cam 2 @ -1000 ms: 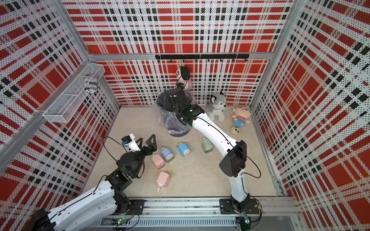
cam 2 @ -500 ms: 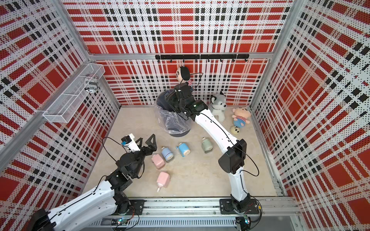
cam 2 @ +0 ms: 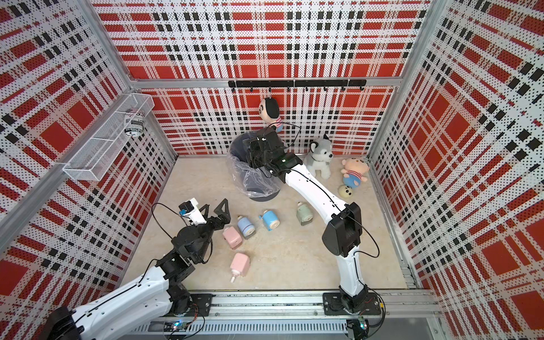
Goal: Take out the pencil sharpener tray and clean the shavings
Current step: Pour the shavings into the trash bin.
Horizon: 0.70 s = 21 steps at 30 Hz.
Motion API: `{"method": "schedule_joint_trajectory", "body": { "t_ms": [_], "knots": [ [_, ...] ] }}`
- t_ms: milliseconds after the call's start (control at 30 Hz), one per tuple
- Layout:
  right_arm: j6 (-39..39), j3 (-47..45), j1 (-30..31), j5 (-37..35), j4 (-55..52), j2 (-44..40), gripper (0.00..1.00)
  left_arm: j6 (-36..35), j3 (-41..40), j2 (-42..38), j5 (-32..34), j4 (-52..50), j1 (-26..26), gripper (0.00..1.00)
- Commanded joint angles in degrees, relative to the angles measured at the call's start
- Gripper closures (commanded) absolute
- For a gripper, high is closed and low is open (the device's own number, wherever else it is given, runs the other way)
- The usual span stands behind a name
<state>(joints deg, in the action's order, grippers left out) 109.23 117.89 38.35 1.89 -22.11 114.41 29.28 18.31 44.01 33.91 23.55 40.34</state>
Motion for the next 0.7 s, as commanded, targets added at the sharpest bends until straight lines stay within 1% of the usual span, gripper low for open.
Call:
{"method": "schedule_joint_trajectory", "body": {
  "t_ms": [0, 100, 167, 300, 367, 500, 667],
  "knots": [
    [9.19, -2.75, 0.37, -2.06, 7.71, -4.33, 0.56, -1.04, -0.81, -0.5, 0.72, 2.01, 0.43, 0.02],
    [12.77, -3.54, 0.32, -1.91, 10.65, -4.03, 0.56, -1.14, -1.12, -0.68, 0.76, 2.46, 0.69, 0.02],
    [14.45, -2.26, 0.41, -1.74, 11.32, -3.06, 0.56, -1.27, -1.17, -0.59, 0.89, 2.64, 0.88, 0.02],
    [14.76, 2.93, 0.71, -1.33, 8.5, -1.04, 0.56, -1.5, -1.17, -0.47, 1.22, 2.82, 1.15, 0.02],
    [15.02, 3.01, 1.07, -1.88, 8.13, -1.25, 0.56, -1.59, -1.08, -0.5, 1.26, 2.82, 1.23, 0.02],
    [15.13, 0.4, 1.38, -2.24, 8.79, -2.51, 0.55, -1.77, -1.08, -0.46, 1.25, 2.9, 1.32, 0.02],
    [16.83, -7.46, 1.38, -2.59, 13.23, -5.18, 0.55, -1.85, -0.99, -0.51, 1.25, 2.91, 1.5, 0.02]
  ]
}}
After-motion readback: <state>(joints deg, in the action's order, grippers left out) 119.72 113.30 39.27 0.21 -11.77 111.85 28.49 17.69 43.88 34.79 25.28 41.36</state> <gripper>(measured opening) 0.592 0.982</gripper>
